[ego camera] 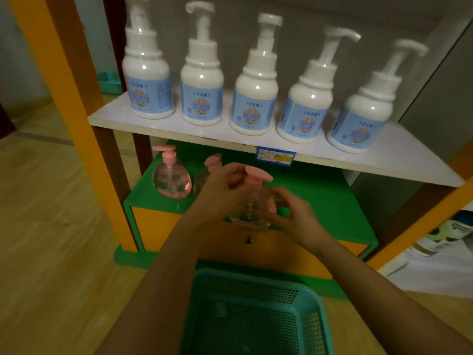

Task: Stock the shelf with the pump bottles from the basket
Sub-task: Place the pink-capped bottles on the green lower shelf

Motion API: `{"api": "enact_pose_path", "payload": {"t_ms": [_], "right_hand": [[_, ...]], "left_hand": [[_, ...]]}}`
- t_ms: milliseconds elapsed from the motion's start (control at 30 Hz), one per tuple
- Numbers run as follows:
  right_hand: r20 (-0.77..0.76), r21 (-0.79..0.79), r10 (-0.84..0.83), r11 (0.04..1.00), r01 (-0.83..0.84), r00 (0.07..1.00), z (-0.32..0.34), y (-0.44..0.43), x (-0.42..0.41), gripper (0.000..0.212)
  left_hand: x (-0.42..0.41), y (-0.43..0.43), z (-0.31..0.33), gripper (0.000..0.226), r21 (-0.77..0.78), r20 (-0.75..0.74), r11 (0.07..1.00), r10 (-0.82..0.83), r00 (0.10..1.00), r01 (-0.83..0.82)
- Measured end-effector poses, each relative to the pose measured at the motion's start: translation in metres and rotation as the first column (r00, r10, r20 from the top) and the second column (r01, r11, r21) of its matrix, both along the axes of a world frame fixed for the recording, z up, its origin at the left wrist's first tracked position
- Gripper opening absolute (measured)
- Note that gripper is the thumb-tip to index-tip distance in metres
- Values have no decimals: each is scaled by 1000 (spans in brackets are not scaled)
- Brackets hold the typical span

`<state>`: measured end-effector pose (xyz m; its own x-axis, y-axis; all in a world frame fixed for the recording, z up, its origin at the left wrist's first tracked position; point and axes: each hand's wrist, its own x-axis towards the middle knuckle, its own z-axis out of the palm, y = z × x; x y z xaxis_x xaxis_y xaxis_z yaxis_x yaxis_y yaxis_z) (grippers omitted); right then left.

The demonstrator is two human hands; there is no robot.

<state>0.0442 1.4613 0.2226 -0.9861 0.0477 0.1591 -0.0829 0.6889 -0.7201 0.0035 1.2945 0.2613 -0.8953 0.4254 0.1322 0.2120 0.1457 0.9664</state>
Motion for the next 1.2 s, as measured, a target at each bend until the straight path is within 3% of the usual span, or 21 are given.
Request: {"api": "enact_pose_path", "payload": {"t_ms": [100, 333, 600, 767, 933, 1000, 1067, 1133, 1200], "right_hand": [[6, -20, -25, 999, 25, 1000, -6, 13, -6, 47], [47, -74, -63, 995, 66, 997, -27, 27, -35, 47], [68, -147, -81, 985, 90, 994, -50, 40, -47, 52], [74, -188, -53, 980, 66, 996, -53, 36, -55, 51], [189, -162, -23, 985, 55, 982, -47, 33, -61, 59], [237, -64, -34, 997, 50, 971, -45, 31, -55, 68], [224, -15, -83, 996, 88, 971, -44, 29, -41, 74], [163, -2, -122, 992, 124, 979, -43, 27, -20, 67], [172, 16, -114, 993, 113, 978, -47, 30, 5, 59]], "left_hand": [[-1, 10, -11, 33, 23, 92, 997, -71, 993, 69], [-13, 28, -47, 47, -85, 229, 995, -27, 973, 47], [-26, 48, -69, 35, -109, 258, 994, 35, 966, -7], [-30, 47, -71, 46, -90, 238, 995, -27, 971, 50], [-34, 49, -75, 60, -142, 246, 988, -24, 969, 61], [-30, 51, -76, 53, -141, 171, 990, 8, 985, 16], [-21, 48, -80, 49, -169, -6, 977, 131, 991, -130], [-10, 43, -83, 52, -178, -155, 949, 234, 960, -260], [5, 37, -84, 50, -198, -182, 952, 199, 963, -235]]}}
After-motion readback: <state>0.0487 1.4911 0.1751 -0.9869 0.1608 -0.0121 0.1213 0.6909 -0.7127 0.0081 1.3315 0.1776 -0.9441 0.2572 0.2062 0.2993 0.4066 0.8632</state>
